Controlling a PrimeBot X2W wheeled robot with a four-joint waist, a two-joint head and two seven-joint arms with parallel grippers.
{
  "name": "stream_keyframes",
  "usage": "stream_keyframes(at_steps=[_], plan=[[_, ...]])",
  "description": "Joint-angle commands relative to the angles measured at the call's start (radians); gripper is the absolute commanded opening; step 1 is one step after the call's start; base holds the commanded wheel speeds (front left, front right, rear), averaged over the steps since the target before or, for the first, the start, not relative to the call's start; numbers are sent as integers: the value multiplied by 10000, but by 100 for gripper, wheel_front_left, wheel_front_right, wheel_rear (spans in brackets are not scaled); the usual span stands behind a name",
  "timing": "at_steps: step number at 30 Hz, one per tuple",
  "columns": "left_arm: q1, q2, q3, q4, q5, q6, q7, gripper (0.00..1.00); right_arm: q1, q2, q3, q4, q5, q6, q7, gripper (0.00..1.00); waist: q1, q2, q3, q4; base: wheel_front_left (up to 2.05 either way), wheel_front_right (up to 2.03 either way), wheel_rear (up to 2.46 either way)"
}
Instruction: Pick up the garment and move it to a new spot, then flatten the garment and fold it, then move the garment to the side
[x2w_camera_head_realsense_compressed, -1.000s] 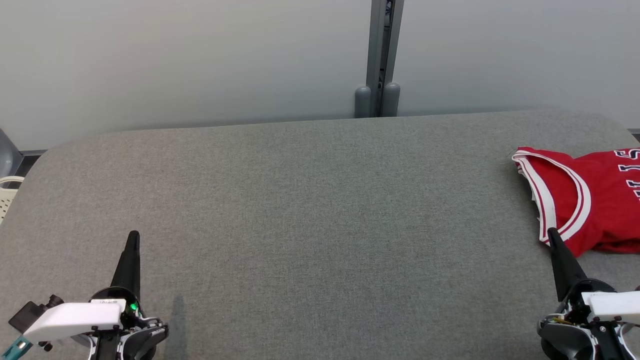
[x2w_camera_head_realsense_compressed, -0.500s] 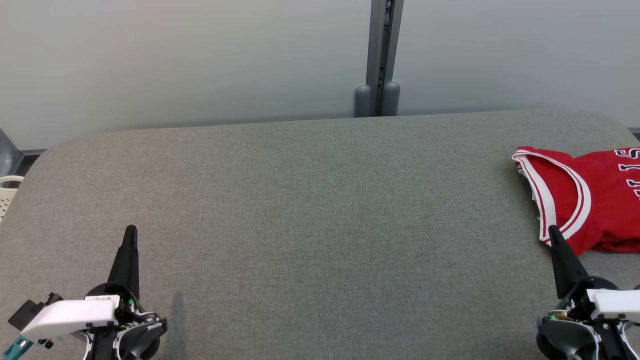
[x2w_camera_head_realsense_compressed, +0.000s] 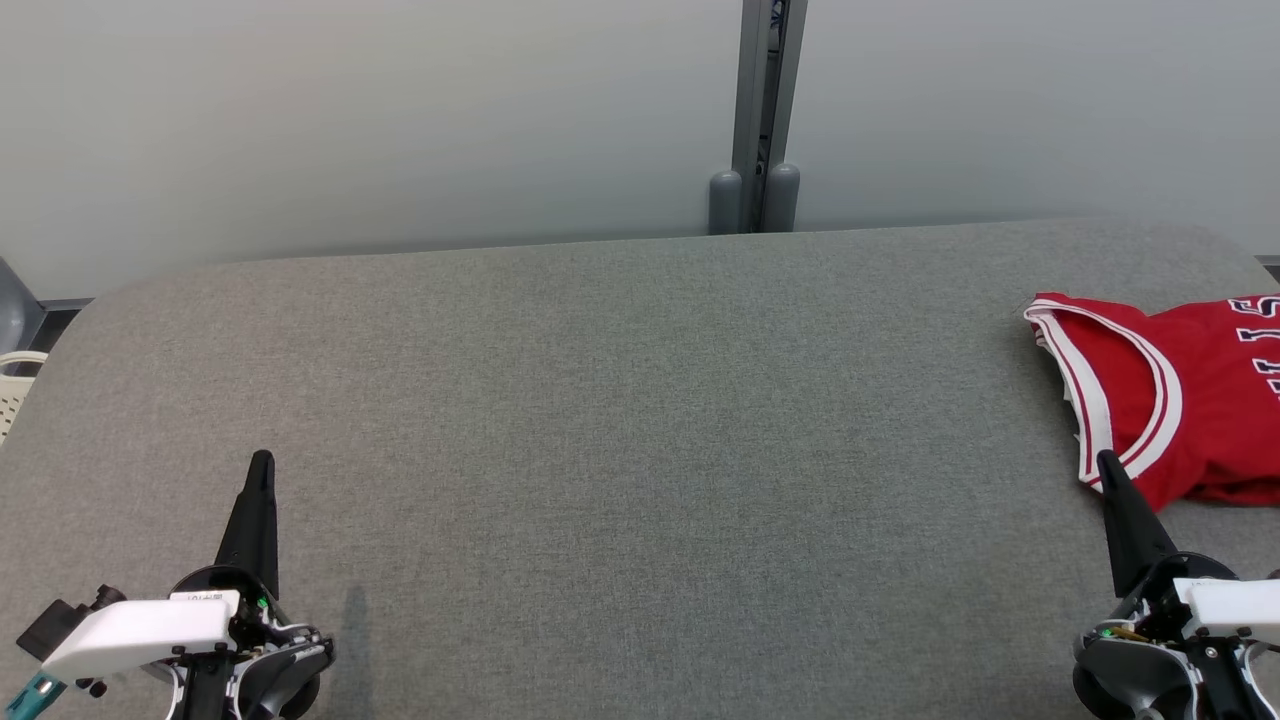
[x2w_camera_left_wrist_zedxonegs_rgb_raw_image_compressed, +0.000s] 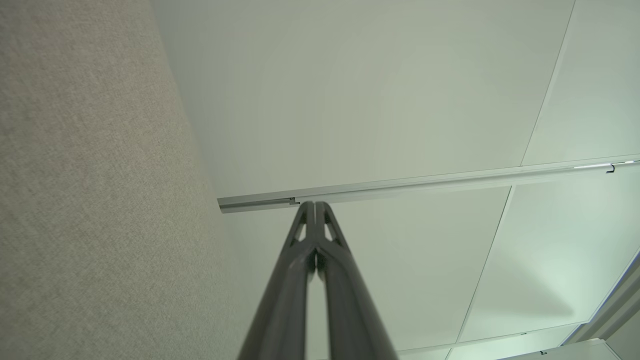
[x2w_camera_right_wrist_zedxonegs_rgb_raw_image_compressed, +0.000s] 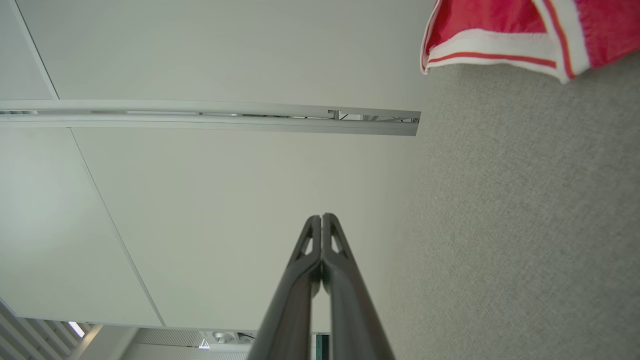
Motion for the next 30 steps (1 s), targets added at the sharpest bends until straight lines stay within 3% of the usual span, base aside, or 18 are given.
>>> stream_keyframes(at_steps=[1,30], plan=[[-138,25,42,-30,-19,-36,33,0,-80,-69,-16,19,20,7,29,0,0,-1,0,0,0,0,0],[-138,25,40,-32,-18,-36,31,0,-67,-57,-28,18,5,7,43,0,0,-1,0,0,0,0,0]])
